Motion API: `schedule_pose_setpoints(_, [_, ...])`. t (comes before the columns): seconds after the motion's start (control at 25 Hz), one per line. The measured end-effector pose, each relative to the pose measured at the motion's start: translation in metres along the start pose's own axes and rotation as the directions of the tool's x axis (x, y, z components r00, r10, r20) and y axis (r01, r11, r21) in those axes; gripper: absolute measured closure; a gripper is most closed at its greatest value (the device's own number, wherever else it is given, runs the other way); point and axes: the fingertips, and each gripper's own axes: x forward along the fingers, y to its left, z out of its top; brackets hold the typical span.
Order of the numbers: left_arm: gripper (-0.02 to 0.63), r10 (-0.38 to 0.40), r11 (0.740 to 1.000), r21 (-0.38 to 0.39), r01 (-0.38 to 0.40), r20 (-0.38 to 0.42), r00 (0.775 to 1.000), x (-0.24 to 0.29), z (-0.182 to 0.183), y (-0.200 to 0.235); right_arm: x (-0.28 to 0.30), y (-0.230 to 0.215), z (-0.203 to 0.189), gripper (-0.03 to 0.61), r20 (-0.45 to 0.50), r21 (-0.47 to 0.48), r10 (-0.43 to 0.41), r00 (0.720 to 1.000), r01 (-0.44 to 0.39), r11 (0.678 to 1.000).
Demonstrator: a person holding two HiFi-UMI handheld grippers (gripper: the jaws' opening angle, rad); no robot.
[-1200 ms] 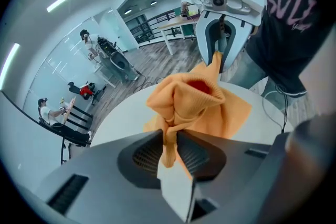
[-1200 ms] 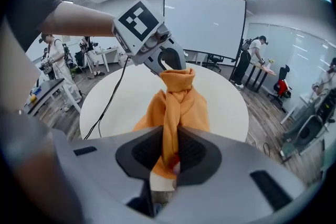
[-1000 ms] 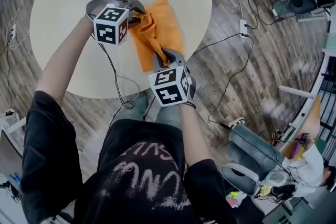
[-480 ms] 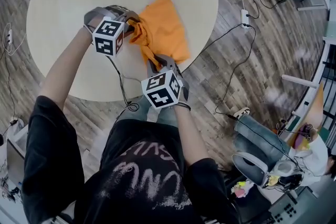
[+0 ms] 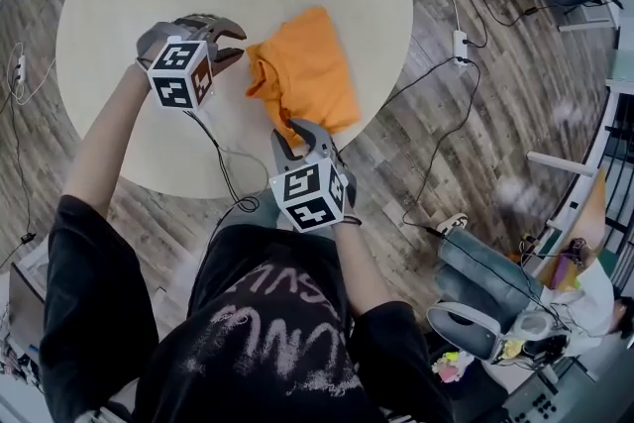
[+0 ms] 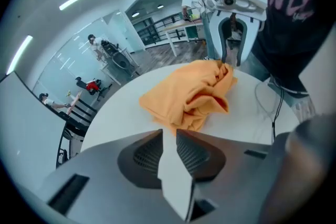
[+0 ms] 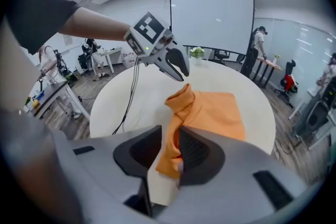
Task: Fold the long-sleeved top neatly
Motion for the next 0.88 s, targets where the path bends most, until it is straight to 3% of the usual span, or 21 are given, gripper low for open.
schedule_pose_setpoints(0.12, [0.601, 0.051, 0.996, -0.073, -0.046, 0.07, 0.996, -0.018, 0.026, 0.013, -0.01, -0.03, -0.002, 0.518, 0.009, 0.042, -0.078, 0.997, 0.078, 0.996])
schedule_pose_setpoints(0.2, [0.603, 0.055, 0.997, -0.061, -0.05, 0.086, 0.995, -0.021, 0.047, 0.012, -0.015, -0.052, -0.006, 0.572, -0.001, 0.063, -0.112, 0.994, 0.112, 0.992])
schedule_pose_setpoints(0.32, [0.603, 0.055, 0.998, -0.013, -0.054, 0.091, 0.994, -0.013, 0.079, 0.0, -0.018, -0.075, -0.011, 0.572, -0.007, 0.084, -0.112, 0.994, 0.112, 0.99])
schedule_pose_setpoints(0.44, [0.603, 0.038, 0.998, -0.048, -0.033, 0.103, 0.994, 0.003, 0.102, -0.018, -0.016, -0.092, -0.016, 0.572, -0.013, 0.075, -0.095, 0.995, 0.096, 0.993])
schedule_pose_setpoints(0.6, [0.603, -0.012, 0.999, -0.043, 0.012, -0.012, 1.0, 0.03, 0.09, -0.049, -0.005, -0.105, -0.029, 0.572, -0.034, 0.057, -0.02, 0.999, 0.022, 0.998])
schedule_pose_setpoints(0.72, [0.602, -0.013, 0.988, -0.157, 0.002, -0.067, 0.998, 0.042, 0.072, -0.057, 0.006, -0.112, -0.043, 0.572, -0.046, 0.041, 0.056, 0.997, -0.055, 0.998])
schedule_pose_setpoints(0.88, [0.603, -0.014, 0.952, -0.303, -0.037, -0.165, 0.986, 0.05, 0.048, -0.071, 0.021, -0.106, -0.055, 0.572, -0.061, 0.022, 0.206, 0.977, -0.205, 0.978])
